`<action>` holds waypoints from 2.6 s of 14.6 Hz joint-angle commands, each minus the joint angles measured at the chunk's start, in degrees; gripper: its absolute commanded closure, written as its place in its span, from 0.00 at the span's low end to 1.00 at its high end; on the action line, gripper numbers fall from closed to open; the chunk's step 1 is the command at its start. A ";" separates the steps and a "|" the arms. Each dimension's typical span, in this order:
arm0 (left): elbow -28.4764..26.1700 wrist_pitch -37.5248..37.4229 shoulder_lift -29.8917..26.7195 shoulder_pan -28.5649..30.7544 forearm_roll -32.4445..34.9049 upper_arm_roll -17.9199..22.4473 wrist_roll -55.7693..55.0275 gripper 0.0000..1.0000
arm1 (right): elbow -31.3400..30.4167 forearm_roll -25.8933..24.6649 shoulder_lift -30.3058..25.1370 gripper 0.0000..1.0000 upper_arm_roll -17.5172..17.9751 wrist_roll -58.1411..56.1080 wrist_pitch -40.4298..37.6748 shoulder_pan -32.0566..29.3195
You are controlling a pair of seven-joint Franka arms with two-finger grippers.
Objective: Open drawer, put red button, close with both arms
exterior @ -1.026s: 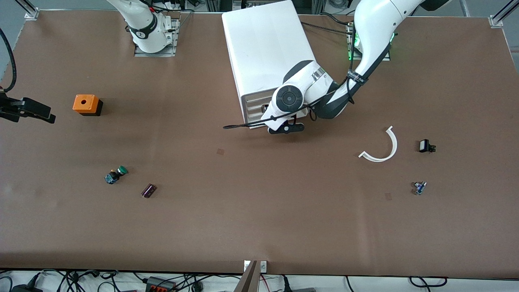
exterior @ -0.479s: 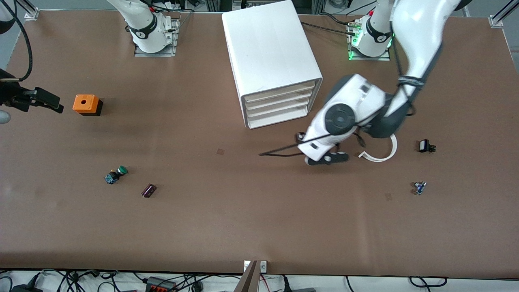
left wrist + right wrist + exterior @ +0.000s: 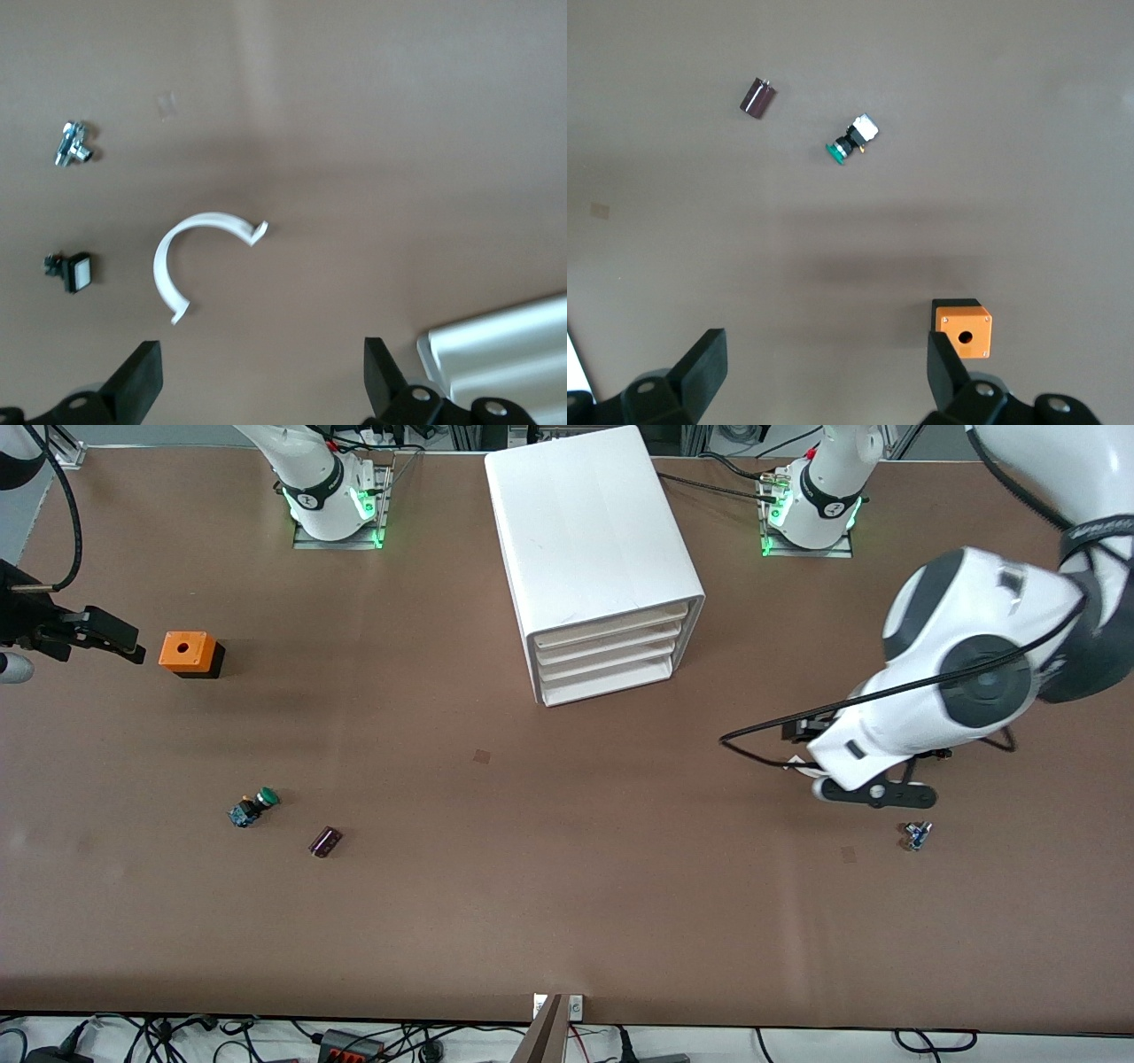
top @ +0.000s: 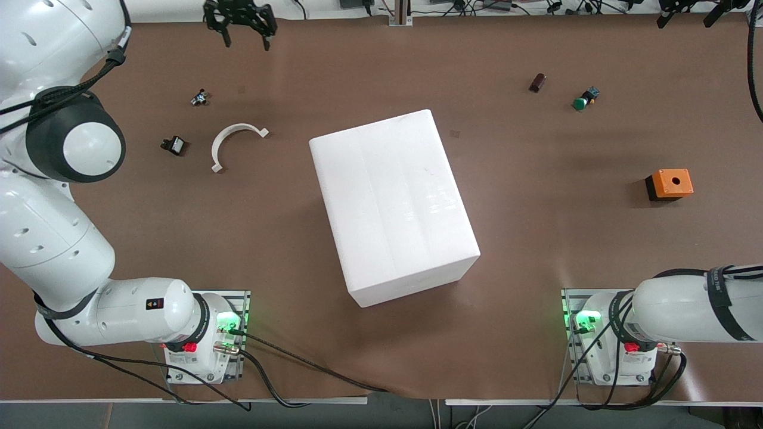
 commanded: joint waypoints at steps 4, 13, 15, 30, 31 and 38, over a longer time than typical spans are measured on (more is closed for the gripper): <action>-10.08 -0.39 -15.08 -10.04 -9.88 23.21 19.31 0.00 | -4.78 -1.00 -3.81 0.00 0.28 -0.05 2.83 -0.10; -25.66 10.87 -29.87 -7.14 -10.16 24.98 19.22 0.00 | -4.17 -0.56 -2.84 0.00 0.28 -0.05 2.57 -0.01; -24.70 10.78 -28.99 -7.22 -10.16 24.97 19.39 0.00 | -3.99 -0.65 -2.93 0.00 0.37 -0.14 2.65 -0.01; -23.20 7.88 -28.11 -7.22 -8.23 25.15 23.79 0.00 | -3.99 -0.83 -2.93 0.00 1.60 -0.14 2.83 -0.10; -23.28 7.36 -28.11 -7.22 -8.23 25.15 23.79 0.00 | -3.99 -0.83 -2.93 0.00 1.51 -0.06 2.83 -0.10; -22.50 7.18 -27.50 -7.22 -8.31 25.15 23.61 0.00 | -3.99 -0.83 -2.84 0.00 1.60 -0.05 2.92 -0.10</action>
